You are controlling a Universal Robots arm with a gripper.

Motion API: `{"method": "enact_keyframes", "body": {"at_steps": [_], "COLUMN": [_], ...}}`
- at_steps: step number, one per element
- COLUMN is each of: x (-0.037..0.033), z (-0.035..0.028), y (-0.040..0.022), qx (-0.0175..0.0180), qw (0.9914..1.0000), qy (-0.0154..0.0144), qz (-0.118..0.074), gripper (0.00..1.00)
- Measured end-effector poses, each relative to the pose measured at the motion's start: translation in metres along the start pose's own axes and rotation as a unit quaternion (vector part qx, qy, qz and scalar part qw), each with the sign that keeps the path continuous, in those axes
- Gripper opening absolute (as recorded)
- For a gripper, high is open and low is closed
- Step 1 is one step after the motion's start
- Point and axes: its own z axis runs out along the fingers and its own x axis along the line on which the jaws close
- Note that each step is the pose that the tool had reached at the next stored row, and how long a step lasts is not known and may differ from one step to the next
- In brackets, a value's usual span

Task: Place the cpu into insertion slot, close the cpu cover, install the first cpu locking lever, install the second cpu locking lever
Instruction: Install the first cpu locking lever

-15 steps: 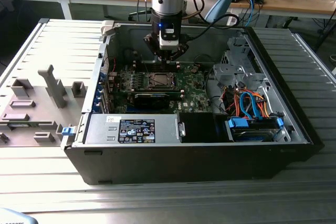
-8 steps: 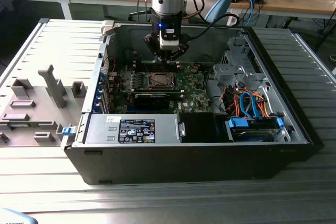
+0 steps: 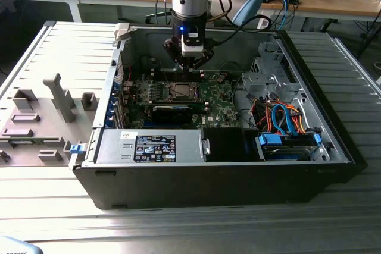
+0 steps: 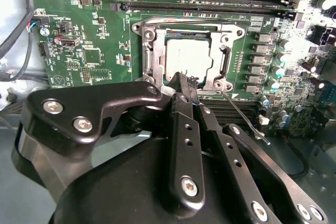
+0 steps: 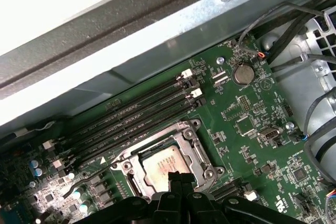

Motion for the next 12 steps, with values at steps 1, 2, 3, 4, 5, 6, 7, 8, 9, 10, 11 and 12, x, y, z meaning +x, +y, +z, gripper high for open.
{"method": "enact_keyframes", "body": {"at_steps": [1,2,3,4,5,6,7,8,9,10,11,12], "x": [0.0000,0.0000,0.0000,0.0000,0.0000,0.0000,0.0000,0.0000,0.0000,0.0000,0.0000,0.0000], "z": [0.0000,0.0000,0.0000,0.0000,0.0000,0.0000,0.0000,0.0000,0.0000,0.0000,0.0000,0.0000], "y": [0.0000,0.0000,0.0000,0.0000,0.0000,0.0000,0.0000,0.0000,0.0000,0.0000,0.0000,0.0000], "qx": [0.0000,-0.0001,0.0000,-0.0001,-0.0001,-0.0001,-0.0002,-0.0002,-0.0002,-0.0002,-0.0002,-0.0002], "qw": [1.00000,1.00000,1.00000,1.00000,0.99999,0.99999,0.99999,0.99999,0.99999,0.99998,0.99998,0.99998], "qy": [0.0000,0.0000,0.0000,0.0000,0.0000,0.0000,0.0000,0.0000,-0.0001,0.0000,-0.0001,0.0000], "qz": [-0.001,-0.001,-0.002,-0.003,-0.003,-0.004,-0.004,-0.004,-0.005,-0.006,-0.006,-0.007], "gripper": [0.11,0.11,0.11,0.11,0.11,0.11,0.11,0.11,0.11,0.11,0.11,0.11]}}
